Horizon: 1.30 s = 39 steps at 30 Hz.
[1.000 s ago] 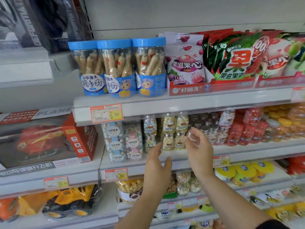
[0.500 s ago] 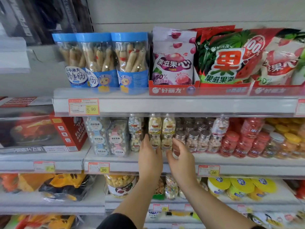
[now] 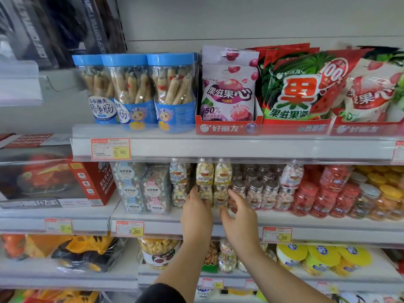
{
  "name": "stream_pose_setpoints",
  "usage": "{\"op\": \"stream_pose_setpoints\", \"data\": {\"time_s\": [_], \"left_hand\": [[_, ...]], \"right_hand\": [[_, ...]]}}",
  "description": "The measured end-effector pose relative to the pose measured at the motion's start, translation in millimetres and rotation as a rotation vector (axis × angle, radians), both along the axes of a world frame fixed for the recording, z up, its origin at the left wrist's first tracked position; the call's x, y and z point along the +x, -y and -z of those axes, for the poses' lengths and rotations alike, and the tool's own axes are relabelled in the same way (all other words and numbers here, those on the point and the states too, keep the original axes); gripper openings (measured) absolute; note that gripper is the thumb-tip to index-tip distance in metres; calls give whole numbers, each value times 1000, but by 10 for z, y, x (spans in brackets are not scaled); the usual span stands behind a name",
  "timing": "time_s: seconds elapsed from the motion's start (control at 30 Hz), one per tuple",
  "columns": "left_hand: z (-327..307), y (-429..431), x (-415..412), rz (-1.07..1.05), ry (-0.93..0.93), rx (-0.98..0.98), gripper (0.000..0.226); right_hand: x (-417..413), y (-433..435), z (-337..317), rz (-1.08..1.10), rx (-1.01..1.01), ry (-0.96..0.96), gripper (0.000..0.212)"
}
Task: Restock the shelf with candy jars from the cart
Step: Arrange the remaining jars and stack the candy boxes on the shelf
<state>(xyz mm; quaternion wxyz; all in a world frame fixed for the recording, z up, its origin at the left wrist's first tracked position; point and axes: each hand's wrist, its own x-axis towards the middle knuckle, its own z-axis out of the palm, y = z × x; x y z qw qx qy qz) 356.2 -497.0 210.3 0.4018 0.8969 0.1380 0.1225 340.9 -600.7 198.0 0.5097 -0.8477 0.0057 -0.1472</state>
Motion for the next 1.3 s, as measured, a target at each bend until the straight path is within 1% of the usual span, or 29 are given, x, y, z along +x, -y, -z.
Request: {"op": "stream_pose_setpoints", "data": {"time_s": [0.33, 0.73, 0.83, 0.9, 1.0, 1.1, 1.17, 1.2, 1.3], "left_hand": [[-8, 4, -25, 10, -2, 25, 51], [1, -32, -28, 61, -1, 27, 55], [-14, -54, -107, 83, 25, 29, 58], [11, -68, -238, 80, 58, -5, 58], [68, -1, -439, 105, 154, -1, 51], [89, 198, -457, 267, 283, 98, 44], [127, 373, -368, 395, 347, 259, 49], [139, 449, -313, 443, 369, 353, 54], [109, 600, -135, 544, 362, 583, 82]], "right_hand": [[35, -3, 10, 2, -6, 0, 52], [28, -5, 38, -5, -2, 29, 52], [-28, 38, 5, -15, 26, 43, 51], [-83, 146, -11, -8, 35, 67, 46], [-160, 453, 15, 64, 32, 121, 38], [-165, 761, 94, 165, 40, 123, 37], [-157, 899, 114, 230, 46, 155, 37], [-149, 954, 101, 268, 53, 186, 37], [-77, 1134, 48, 385, 55, 251, 39]]}}
